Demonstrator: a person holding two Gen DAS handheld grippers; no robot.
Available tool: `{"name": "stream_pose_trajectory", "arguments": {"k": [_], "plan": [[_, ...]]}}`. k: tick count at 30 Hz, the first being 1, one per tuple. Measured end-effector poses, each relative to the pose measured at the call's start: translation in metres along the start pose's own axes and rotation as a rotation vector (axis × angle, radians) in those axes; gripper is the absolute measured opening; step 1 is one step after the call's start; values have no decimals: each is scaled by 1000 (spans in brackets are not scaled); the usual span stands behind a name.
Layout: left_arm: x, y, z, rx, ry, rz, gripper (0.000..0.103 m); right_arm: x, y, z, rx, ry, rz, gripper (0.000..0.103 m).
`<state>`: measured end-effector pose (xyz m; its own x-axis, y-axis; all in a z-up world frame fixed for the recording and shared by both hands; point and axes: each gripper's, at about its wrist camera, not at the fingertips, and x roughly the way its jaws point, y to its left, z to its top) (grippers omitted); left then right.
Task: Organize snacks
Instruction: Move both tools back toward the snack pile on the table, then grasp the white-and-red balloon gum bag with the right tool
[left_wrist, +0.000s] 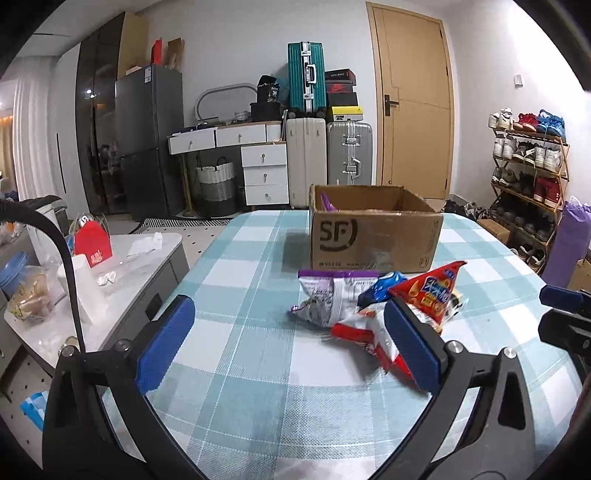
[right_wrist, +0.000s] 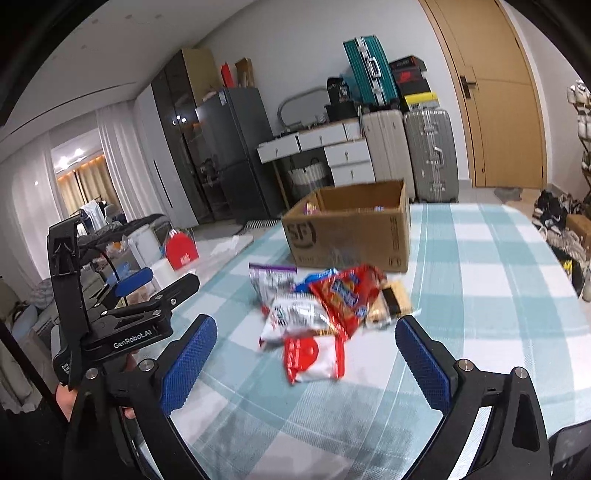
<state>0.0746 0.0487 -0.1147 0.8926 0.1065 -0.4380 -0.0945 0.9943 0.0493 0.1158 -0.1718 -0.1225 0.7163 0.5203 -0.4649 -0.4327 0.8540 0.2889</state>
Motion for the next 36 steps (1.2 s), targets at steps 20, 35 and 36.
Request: {"name": "stream_pose_trajectory", "arguments": {"k": [20, 35, 36], "plan": [[52, 3, -7, -42, 79, -11, 102, 104, -15, -19, 48, 251, 18, 99], [69, 15, -11, -109, 138, -25, 102, 142, -4, -18, -26, 356, -64, 83], [70, 16, -12, -114, 140, -26, 102, 143, -2, -19, -35, 356, -71, 77]]}}
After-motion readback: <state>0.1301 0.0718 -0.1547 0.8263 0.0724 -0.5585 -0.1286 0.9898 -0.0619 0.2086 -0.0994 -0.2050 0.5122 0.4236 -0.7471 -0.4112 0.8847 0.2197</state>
